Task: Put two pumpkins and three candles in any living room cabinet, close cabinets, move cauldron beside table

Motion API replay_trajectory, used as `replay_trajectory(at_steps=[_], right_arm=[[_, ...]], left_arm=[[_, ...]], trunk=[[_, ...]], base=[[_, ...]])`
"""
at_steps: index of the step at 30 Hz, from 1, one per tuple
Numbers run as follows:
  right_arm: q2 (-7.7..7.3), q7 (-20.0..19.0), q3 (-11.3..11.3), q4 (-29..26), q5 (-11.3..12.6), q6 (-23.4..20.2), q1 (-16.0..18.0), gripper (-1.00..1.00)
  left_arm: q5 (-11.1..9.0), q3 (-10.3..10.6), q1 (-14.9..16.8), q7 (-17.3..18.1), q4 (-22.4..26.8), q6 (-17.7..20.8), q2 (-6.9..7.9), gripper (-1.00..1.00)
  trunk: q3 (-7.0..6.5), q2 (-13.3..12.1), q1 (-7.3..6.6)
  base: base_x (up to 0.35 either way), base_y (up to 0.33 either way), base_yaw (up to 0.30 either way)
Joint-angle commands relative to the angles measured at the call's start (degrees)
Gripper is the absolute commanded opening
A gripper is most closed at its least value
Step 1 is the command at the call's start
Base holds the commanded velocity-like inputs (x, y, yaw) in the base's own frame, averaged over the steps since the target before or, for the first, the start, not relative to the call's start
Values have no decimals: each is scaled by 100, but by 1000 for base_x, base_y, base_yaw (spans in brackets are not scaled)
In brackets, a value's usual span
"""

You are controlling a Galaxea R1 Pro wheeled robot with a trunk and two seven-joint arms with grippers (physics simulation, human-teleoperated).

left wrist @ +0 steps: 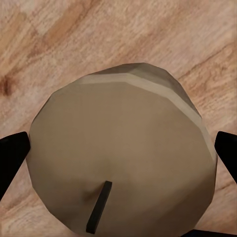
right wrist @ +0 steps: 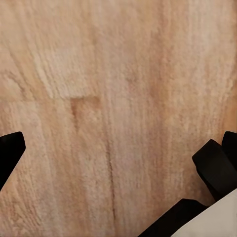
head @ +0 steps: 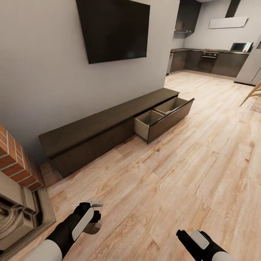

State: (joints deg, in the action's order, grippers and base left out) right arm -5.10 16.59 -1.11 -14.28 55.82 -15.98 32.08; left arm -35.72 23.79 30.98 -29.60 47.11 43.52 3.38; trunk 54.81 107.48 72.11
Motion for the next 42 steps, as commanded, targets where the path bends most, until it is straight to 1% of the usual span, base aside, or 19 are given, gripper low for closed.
replay_trajectory(at_steps=[1, 8, 22, 31, 42], right_arm=[[-3, 37, -12, -15, 25, -28, 0, 100], [-1, 37, -12, -18, 16, -26, 0, 100], [-26, -37, -12, -23, 23, -28, 0, 100], [-3, -49, -12, -23, 13, -28, 0, 100], [-11, -42, -19, -14, 6, -19, 0, 100]], left_arm=[[-58, 29, 5, -57, 8, 7, 10, -100], [-58, 29, 5, -56, 5, 7, 9, -100], [-58, 29, 5, -55, 3, 7, 5, -100], [-58, 29, 5, -58, 0, 7, 3, -100], [-58, 29, 5, -55, -1, 7, -2, -100]], trunk=[[5, 2, -1], [17, 2, -1], [42, 2, -1], [42, 2, -1], [42, 2, -1]], base=[[0, 0, 0], [0, 0, -192], [0, 0, -270], [0, 0, -275], [0, 0, -278]])
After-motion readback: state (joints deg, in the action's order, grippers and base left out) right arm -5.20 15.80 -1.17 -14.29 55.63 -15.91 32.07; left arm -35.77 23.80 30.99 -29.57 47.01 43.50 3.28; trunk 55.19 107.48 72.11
